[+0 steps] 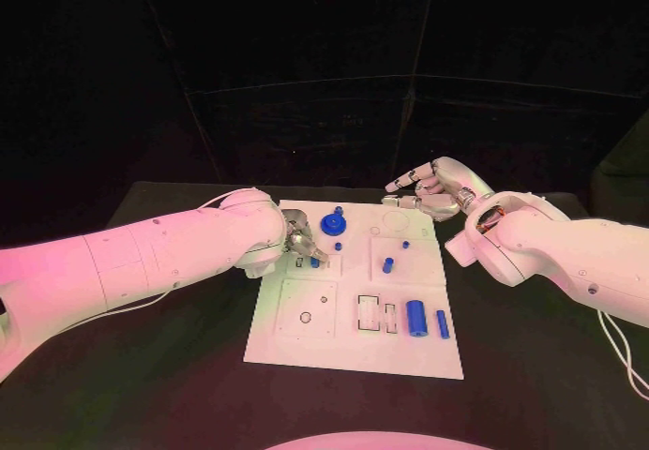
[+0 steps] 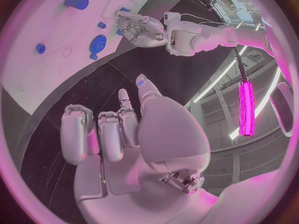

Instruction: Assemble the parts on the task board

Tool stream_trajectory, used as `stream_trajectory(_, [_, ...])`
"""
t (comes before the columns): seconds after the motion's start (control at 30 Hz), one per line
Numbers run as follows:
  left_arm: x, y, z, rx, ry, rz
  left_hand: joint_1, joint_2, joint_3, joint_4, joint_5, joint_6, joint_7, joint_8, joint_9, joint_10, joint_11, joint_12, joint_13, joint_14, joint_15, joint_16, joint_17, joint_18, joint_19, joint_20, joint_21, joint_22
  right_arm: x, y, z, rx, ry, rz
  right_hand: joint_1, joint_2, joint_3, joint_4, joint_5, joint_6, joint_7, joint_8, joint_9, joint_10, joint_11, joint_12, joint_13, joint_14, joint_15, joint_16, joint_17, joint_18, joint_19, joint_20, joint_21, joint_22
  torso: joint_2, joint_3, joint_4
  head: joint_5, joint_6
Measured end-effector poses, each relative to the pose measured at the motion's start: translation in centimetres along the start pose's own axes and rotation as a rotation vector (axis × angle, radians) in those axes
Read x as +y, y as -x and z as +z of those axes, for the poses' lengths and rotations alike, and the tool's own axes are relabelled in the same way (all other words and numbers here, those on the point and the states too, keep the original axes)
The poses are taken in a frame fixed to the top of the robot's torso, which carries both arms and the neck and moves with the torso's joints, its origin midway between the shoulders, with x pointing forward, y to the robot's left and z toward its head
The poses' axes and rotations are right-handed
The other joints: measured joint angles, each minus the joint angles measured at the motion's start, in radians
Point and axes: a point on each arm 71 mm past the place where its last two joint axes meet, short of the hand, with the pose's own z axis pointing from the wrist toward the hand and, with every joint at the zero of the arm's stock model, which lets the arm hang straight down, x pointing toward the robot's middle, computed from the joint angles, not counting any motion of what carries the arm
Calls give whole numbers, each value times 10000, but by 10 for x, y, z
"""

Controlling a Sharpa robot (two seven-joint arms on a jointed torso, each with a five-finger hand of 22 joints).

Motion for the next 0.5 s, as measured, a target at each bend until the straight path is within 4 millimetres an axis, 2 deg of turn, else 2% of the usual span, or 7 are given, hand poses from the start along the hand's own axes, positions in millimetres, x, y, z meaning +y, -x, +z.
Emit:
stream_trajectory(0.3, [1, 1, 1, -42, 32, -28, -616, -239, -1072, 362, 0, 51, 17, 66, 75, 0, 0, -68, -210, -15, -14, 0, 0, 0, 34, -34, 0, -39, 0, 0, 0, 17, -6, 2, -23, 23, -53, 53, 82, 0, 0, 0, -10, 0, 0, -42, 1, 0, 0, 0, -1, 0, 0, 0, 0, -1, 0, -2, 1, -12, 10])
stream_trajectory(0.5, [2, 2, 2, -130, 66, -89, -619, -243, -1912, 558, 0, 51, 18, 110, 131, -1, 0, -68, -210, -14, -14, 0, 0, -1, 34, -34, 0, -39, 0, 0, 0, 13, -25, -3, -80, 80, -167, 109, 82, 0, 0, 0, -10, 0, 0, -46, 1, 0, 0, -36, -1, 0, -39, -39, -40, -1, 0, -2, 2, -7, 14])
